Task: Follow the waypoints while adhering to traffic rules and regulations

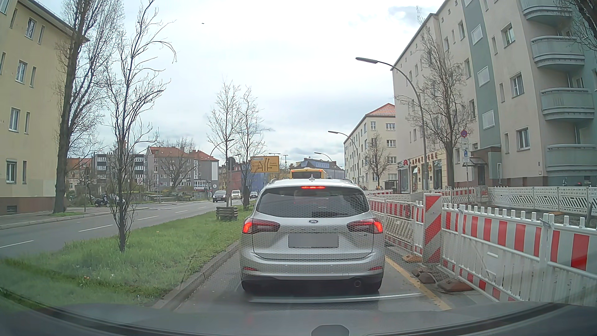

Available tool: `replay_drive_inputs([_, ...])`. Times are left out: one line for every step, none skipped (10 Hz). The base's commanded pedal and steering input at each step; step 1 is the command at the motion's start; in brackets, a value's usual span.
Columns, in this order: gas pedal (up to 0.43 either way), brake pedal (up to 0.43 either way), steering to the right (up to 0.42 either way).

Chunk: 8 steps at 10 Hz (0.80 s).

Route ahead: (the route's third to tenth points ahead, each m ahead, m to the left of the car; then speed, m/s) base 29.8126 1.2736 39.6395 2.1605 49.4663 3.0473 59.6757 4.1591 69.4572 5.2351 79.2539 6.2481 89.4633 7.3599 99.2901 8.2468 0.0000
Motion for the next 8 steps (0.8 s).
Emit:
replay_drive_inputs([0.0, 0.378, 0.0])
replay_drive_inputs([0.0, 0.378, 0.0])
replay_drive_inputs([0.0, 0.378, 0.0])
replay_drive_inputs([0.0, 0.378, 0.0])
replay_drive_inputs([0.0, 0.384, 0.0])
replay_drive_inputs([0.0, 0.378, 0.0])
replay_drive_inputs([0.0, 0.378, 0.0])
replay_drive_inputs([0.0, 0.378, 0.0])
